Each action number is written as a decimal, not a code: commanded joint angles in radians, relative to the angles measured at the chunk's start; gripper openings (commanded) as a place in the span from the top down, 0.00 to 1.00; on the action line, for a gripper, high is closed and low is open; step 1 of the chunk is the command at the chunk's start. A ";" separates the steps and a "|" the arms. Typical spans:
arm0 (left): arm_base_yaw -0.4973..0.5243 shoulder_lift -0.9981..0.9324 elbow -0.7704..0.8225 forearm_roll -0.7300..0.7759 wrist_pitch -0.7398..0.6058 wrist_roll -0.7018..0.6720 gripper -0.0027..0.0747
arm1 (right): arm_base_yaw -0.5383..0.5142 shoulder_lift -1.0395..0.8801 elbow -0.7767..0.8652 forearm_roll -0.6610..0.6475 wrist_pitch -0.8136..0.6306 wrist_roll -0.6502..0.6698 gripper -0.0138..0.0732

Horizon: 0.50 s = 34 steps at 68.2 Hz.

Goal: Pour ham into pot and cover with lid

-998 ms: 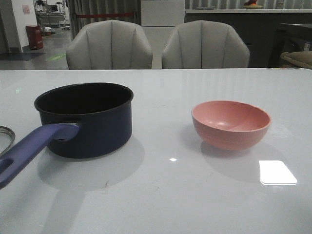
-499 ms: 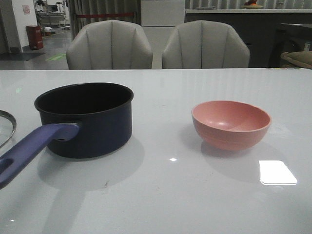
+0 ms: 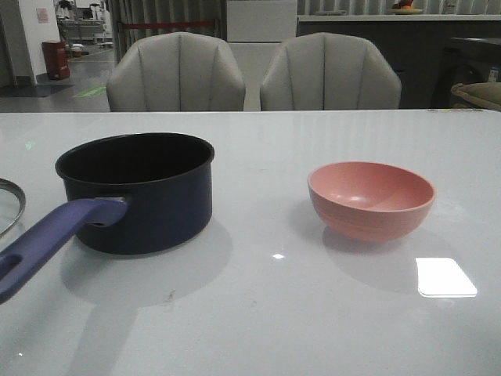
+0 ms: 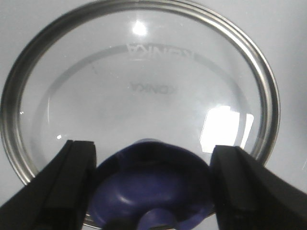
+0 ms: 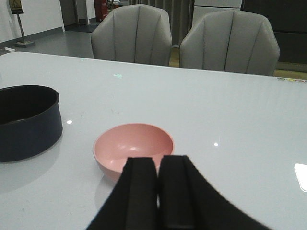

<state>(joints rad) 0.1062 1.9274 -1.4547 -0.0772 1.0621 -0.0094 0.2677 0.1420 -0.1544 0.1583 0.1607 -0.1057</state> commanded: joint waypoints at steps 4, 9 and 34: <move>-0.003 -0.052 -0.031 -0.006 -0.038 -0.001 0.63 | 0.002 0.008 -0.026 0.000 -0.083 -0.012 0.66; -0.010 -0.052 -0.015 -0.006 -0.068 -0.001 0.63 | 0.002 0.008 -0.026 0.000 -0.083 -0.012 0.66; -0.028 -0.052 0.106 -0.008 -0.202 -0.001 0.63 | 0.002 0.008 -0.026 0.000 -0.083 -0.012 0.66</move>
<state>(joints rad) 0.0849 1.9174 -1.3504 -0.0819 0.8955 -0.0094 0.2677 0.1420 -0.1544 0.1583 0.1607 -0.1057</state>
